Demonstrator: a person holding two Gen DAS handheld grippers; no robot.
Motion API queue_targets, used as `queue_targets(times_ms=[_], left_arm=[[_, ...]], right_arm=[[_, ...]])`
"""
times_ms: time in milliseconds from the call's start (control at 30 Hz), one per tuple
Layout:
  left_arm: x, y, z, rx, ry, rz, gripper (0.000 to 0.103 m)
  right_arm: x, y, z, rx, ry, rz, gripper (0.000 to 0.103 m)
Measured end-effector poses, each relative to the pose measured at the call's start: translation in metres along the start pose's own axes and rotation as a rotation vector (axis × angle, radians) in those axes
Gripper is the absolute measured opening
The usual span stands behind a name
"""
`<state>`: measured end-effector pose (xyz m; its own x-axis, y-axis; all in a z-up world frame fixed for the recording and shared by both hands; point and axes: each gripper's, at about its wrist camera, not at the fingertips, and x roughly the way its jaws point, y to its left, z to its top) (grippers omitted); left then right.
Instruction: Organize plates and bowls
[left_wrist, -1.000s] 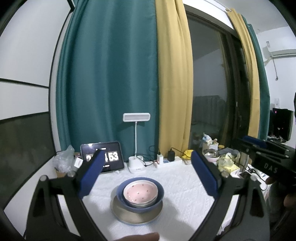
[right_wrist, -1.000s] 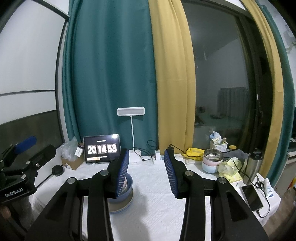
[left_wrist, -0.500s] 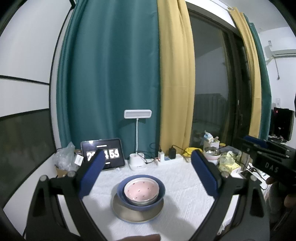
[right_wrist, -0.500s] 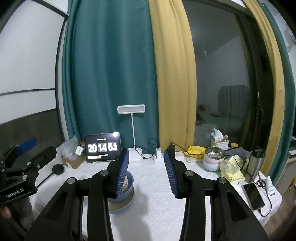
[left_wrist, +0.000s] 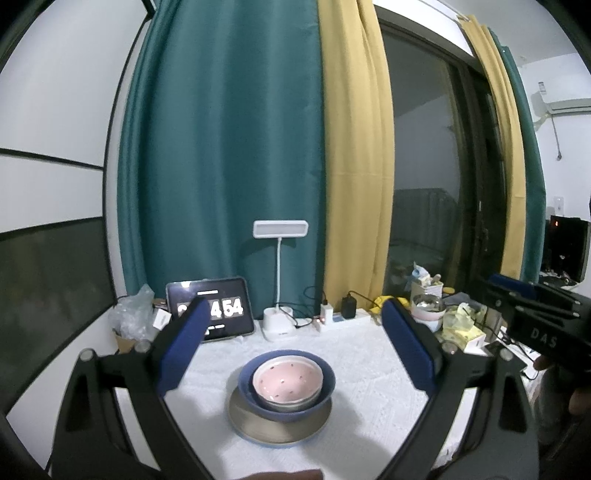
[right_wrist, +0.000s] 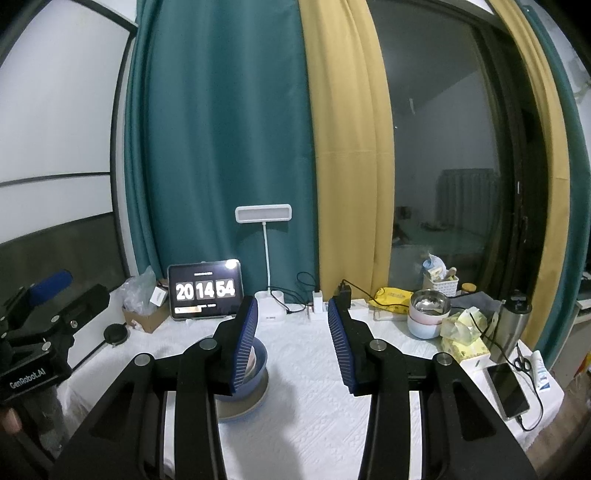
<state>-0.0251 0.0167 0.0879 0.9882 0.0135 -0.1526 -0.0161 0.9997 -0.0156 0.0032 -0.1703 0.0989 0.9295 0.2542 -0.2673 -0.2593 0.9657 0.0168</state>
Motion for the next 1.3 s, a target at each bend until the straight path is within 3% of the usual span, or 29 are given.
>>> queue_targets(times_ms=[1300], left_arm=[[0.0004, -0.0005, -0.0003, 0.001, 0.000, -0.002, 0.094]], right_arm=[[0.0013, 0.0013, -0.0011, -0.002, 0.005, 0.002, 0.042]])
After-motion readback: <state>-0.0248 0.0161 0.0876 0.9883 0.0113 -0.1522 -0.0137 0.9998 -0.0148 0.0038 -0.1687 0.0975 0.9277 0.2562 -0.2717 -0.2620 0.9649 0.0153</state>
